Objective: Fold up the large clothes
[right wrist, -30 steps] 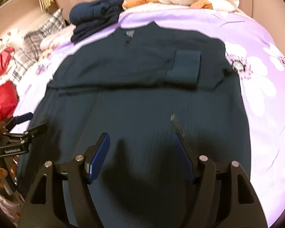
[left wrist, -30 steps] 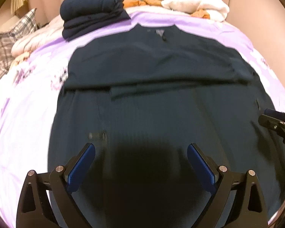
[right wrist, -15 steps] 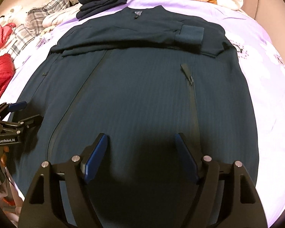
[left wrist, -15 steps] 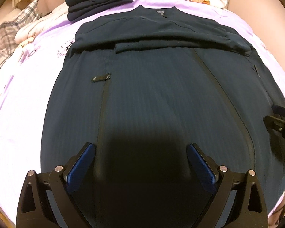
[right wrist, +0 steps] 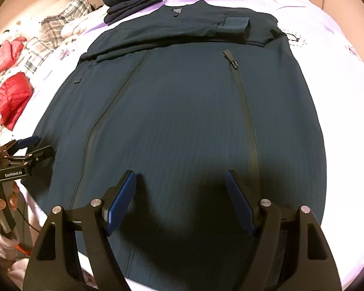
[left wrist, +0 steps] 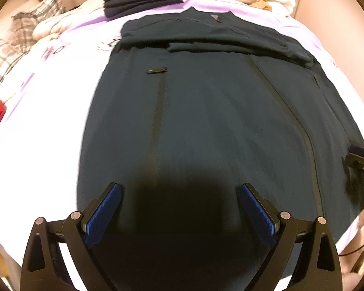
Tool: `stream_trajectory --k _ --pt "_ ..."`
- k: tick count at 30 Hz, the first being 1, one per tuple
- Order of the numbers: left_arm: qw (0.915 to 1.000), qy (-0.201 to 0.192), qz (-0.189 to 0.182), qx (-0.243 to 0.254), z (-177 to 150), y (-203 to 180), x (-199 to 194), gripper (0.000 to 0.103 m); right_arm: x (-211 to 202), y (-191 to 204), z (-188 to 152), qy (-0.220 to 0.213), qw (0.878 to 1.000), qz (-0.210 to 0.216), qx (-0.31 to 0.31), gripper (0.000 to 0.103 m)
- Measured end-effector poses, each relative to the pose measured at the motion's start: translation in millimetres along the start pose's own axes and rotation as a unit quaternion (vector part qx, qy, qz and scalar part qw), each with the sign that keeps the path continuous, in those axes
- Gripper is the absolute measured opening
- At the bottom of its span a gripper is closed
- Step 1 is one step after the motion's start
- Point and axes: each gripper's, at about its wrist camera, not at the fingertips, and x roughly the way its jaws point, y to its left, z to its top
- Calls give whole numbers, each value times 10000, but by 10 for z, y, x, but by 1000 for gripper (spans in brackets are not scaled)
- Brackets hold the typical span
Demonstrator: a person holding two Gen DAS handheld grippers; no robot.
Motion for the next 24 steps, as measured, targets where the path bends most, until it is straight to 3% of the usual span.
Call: stream_trajectory --k 5,10,17,21,24 --pt "9996 -102 -39 -266 -70 155 -123 97 -168 -80 -56 -153 9996 163 188 76" --pt "9947 -73 -485 -902 -97 419 -156 97 -302 -285 -65 -323 9978 259 527 76" --pt "9743 -228 -1136 -1933 -141 883 -203 97 -466 -831 -144 -549 9863 354 1518 76" --pt "9643 -195 -1392 -2245 -174 1034 -162 97 -518 -1096 -265 -568 9778 326 1991 78" --pt "9528 -114 -1797 -2443 -185 1091 -69 97 -470 -1182 -329 -414 9750 459 2134 78"
